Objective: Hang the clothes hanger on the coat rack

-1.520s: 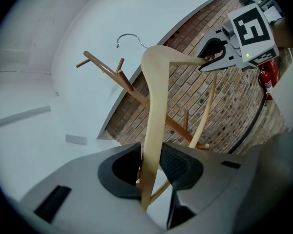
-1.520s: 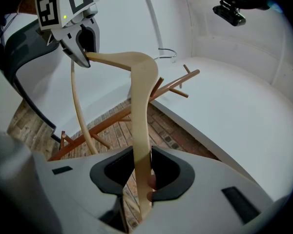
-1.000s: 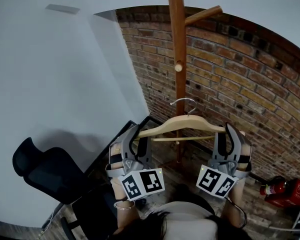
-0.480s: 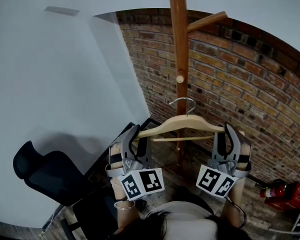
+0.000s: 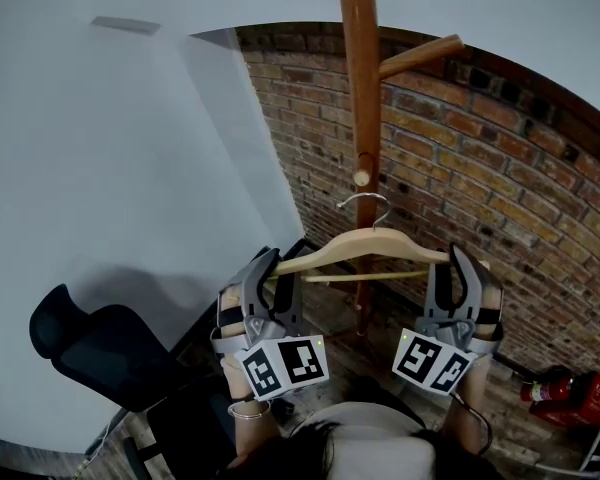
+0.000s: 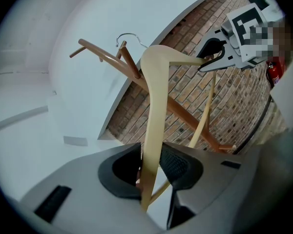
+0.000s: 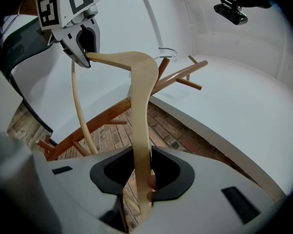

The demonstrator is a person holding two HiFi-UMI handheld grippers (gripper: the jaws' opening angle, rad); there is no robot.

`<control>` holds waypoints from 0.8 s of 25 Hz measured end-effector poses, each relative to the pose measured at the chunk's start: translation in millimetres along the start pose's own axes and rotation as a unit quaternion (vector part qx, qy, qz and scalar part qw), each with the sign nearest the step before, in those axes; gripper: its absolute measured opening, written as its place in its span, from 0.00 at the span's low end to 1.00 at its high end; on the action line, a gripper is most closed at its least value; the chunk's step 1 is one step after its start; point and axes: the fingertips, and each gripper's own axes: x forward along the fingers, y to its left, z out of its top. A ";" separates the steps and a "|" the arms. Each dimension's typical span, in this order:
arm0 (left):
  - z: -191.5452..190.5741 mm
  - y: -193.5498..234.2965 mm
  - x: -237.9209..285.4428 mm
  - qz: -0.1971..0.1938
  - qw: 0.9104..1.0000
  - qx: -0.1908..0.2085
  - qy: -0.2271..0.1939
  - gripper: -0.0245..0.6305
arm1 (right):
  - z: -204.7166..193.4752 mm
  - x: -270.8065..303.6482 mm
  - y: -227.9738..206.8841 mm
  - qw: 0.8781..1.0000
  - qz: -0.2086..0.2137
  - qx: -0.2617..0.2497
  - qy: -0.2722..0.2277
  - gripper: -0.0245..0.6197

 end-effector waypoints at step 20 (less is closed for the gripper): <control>-2.8 7.0 28.4 0.001 1.000 0.010 0.013 0.21 | 1.7 33.7 0.9 1.000 0.008 0.005 -0.007 0.22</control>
